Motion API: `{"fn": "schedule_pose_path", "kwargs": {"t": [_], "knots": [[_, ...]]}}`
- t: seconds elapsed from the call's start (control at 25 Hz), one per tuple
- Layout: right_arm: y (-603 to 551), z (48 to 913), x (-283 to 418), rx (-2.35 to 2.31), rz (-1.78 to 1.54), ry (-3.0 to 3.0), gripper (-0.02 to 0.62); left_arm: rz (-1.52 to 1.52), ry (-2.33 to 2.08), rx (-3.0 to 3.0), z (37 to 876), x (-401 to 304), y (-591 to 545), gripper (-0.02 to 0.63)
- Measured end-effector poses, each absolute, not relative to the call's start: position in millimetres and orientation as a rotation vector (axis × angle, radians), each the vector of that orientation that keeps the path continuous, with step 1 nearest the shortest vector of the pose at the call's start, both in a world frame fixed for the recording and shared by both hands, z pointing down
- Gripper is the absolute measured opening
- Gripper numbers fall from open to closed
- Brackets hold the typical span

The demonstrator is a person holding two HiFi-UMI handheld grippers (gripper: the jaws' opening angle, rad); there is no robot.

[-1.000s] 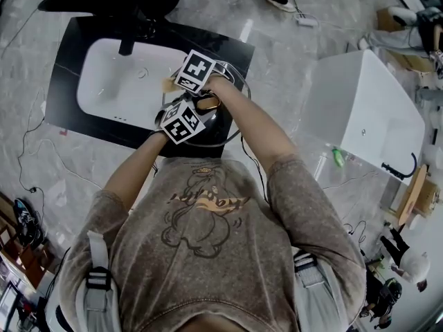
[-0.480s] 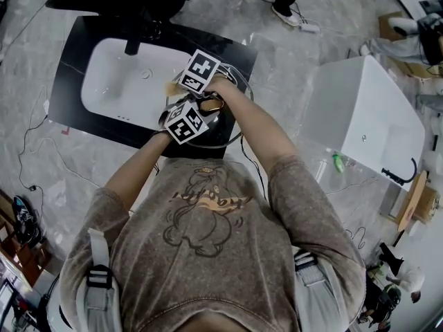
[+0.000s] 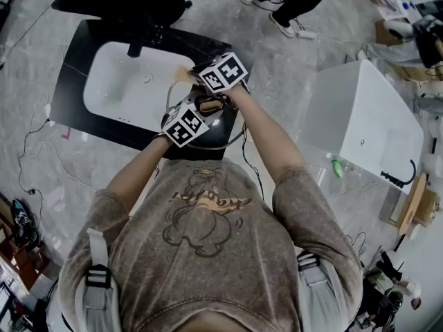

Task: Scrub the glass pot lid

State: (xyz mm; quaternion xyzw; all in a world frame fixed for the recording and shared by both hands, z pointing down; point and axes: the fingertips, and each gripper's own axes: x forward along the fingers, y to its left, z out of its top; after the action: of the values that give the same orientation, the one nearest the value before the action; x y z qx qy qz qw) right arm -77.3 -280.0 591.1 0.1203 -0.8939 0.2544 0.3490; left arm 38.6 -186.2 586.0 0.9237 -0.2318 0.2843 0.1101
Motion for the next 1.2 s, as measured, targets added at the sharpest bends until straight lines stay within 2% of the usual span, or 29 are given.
{"fn": "schedule_pose_path", "kwargs": {"t": [0.04, 0.16, 0.24, 0.44, 0.72, 1.08, 1.2], "knots": [[-285, 586, -69, 0.357, 0.666, -2.336, 0.035, 0.809, -0.687, 2.716, 580, 39, -188, 0.195], [-298, 569, -39, 0.521, 0.709, -2.394, 0.035, 0.764, -0.738, 2.691, 569, 32, -193, 0.053], [-302, 557, -19, 0.639, 0.751, -2.426, 0.035, 0.749, -0.822, 2.647, 566, 21, -201, 0.018], [-281, 527, 16, 0.840, 0.709, -2.497, 0.035, 0.592, -0.989, 2.492, 539, -1, -221, 0.018], [-234, 468, 52, 1.144, 0.588, -2.611, 0.035, 0.475, -1.114, 2.575, 469, -7, -217, 0.018], [-197, 392, 75, 1.400, 0.145, -2.728, 0.035, 0.274, -1.334, 2.805, 400, -10, -200, 0.018], [-188, 384, 79, 1.447, 0.096, -2.760, 0.035, 0.181, -1.372, 2.786, 397, -15, -197, 0.018]]}}
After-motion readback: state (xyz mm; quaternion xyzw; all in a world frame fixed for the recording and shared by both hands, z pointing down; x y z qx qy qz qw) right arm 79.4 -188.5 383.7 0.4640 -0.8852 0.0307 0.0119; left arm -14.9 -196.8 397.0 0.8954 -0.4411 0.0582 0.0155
